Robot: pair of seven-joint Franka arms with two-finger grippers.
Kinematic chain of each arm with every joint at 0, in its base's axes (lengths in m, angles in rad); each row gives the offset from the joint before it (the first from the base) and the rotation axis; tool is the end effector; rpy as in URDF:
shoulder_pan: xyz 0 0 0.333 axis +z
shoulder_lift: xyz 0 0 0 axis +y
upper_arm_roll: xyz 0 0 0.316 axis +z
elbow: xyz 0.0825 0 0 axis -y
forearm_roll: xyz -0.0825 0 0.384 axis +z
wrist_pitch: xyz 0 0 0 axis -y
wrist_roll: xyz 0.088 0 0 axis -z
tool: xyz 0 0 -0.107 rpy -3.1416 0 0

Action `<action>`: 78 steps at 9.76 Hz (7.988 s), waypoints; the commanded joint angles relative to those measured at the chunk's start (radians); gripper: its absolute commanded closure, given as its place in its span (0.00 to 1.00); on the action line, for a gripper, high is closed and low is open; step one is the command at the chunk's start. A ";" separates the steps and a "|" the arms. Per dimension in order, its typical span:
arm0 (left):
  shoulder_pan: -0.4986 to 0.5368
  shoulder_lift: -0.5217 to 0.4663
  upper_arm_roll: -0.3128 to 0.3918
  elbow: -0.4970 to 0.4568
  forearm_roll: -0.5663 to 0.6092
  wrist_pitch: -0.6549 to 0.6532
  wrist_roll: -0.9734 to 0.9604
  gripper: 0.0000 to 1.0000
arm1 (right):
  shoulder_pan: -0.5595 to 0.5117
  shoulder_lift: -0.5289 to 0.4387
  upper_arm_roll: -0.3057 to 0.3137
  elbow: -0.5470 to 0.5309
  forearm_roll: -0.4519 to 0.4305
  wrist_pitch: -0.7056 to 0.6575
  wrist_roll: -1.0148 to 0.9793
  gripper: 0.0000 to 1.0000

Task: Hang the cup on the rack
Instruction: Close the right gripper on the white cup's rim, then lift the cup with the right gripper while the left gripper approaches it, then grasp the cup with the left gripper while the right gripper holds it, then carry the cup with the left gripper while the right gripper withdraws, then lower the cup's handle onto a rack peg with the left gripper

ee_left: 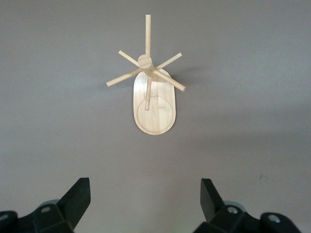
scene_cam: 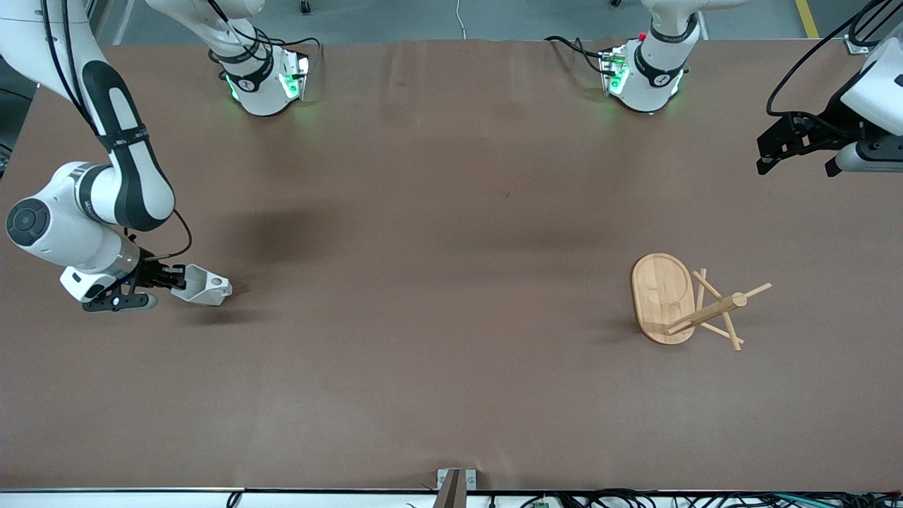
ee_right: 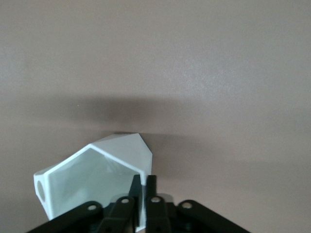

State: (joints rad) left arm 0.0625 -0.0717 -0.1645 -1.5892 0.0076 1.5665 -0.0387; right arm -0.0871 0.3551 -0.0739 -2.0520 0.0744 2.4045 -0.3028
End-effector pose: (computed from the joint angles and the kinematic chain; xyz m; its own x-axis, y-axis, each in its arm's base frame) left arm 0.5291 -0.0569 0.6539 0.9968 -0.0633 0.0487 -0.0625 -0.9979 -0.0174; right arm 0.5862 -0.0937 0.2642 0.9958 0.0911 0.0056 0.0912 -0.9956 -0.0236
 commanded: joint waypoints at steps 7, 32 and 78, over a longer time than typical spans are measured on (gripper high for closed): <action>0.013 0.015 -0.001 -0.008 0.011 -0.013 0.000 0.00 | 0.076 -0.223 0.022 0.050 0.157 -0.241 -0.010 1.00; -0.104 0.147 -0.583 0.046 -0.167 0.234 0.505 0.00 | 0.572 -0.176 0.023 0.260 1.283 -0.579 0.005 1.00; 0.430 0.345 -0.578 -0.249 0.143 0.279 0.284 0.89 | 0.119 -0.367 0.002 0.518 -0.042 -0.857 0.403 0.00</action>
State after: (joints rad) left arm 0.4684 0.2553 -0.7319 -1.8160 0.1743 1.8196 0.2193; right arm 0.0293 -0.0086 -0.0761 -1.5304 0.0510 1.5567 0.0767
